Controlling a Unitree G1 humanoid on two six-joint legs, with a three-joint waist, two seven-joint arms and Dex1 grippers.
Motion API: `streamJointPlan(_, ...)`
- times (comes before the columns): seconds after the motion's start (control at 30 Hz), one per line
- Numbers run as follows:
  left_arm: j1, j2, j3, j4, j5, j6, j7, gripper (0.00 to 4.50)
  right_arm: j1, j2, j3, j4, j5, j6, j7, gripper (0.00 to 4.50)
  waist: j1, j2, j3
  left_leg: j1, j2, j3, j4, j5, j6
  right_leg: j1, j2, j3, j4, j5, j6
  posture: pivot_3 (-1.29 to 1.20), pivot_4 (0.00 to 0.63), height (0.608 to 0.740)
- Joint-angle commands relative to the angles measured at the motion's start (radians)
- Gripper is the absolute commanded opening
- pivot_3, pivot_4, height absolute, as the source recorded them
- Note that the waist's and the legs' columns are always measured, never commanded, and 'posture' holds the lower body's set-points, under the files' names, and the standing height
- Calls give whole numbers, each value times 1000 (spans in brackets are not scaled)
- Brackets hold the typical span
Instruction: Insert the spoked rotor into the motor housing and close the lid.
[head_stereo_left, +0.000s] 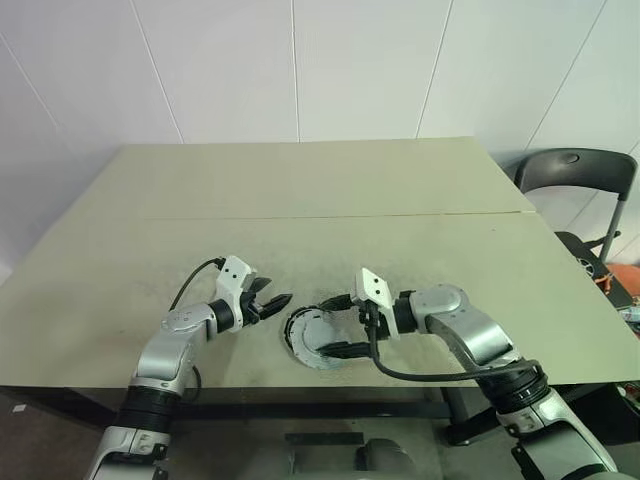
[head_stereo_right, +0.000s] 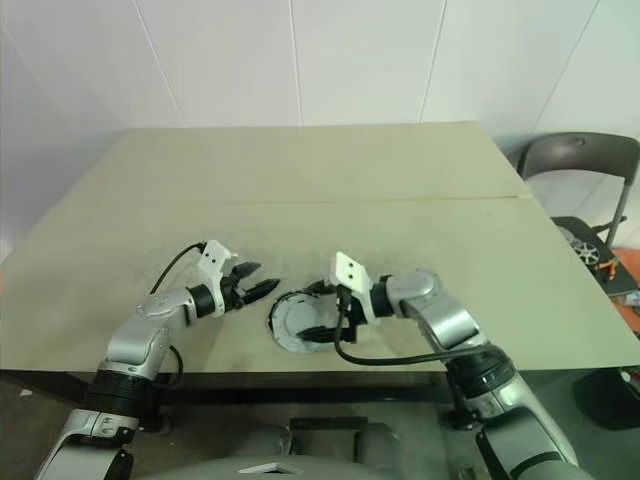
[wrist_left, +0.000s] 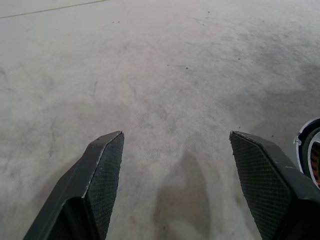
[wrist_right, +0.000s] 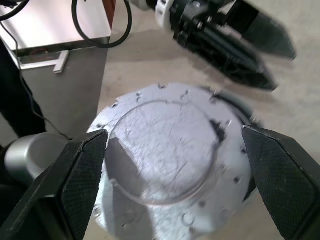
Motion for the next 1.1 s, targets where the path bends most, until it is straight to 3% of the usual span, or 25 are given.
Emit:
streamJointPlan(0.03, -27, 6, 9, -1, 0, -10, -2, 3580, -22, 7, -5, -35, 27, 42, 16, 4469, 1, 0, 0, 0, 1, 1, 0, 0, 0, 0, 0, 0, 0, 1, -2, 0, 0, 740)
streamJointPlan(0.53, -36, 6, 8, 13, 1, -11, -5, 3580, -46, 66, 31, 53, -69, 3, -47, 4469, 2, 0, 0, 0, 1, 3, 0, 0, 0, 0, 0, 1, 1, 2, -2, 0, 0, 740)
streamJointPlan(0.63, -35, 6, 9, 9, 2, -10, -3, 3580, -49, 68, 35, 56, -70, 5, -39, 3629, 2, 0, 0, 1, 1, 2, 0, 0, 0, 0, 1, 1, 1, 2, -2, 0, 0, 740)
streamJointPlan(0.67, -34, 6, 8, 8, 2, -10, -2, 3580, -48, 68, 36, 55, -70, 5, -37, 3548, 2, 0, 0, 1, 1, 2, 0, 0, 0, 0, 1, 1, 1, 2, -2, 0, 0, 740)
streamJointPlan(1.1, -33, 11, 4, 6, 5, -7, -5, 3580, -77, 124, -39, 72, -24, 21, -76, 3549, 1, 0, 0, 1, 1, 2, 0, 0, 0, -1, 1, 2, 2, 2, -3, 0, 0, 740)
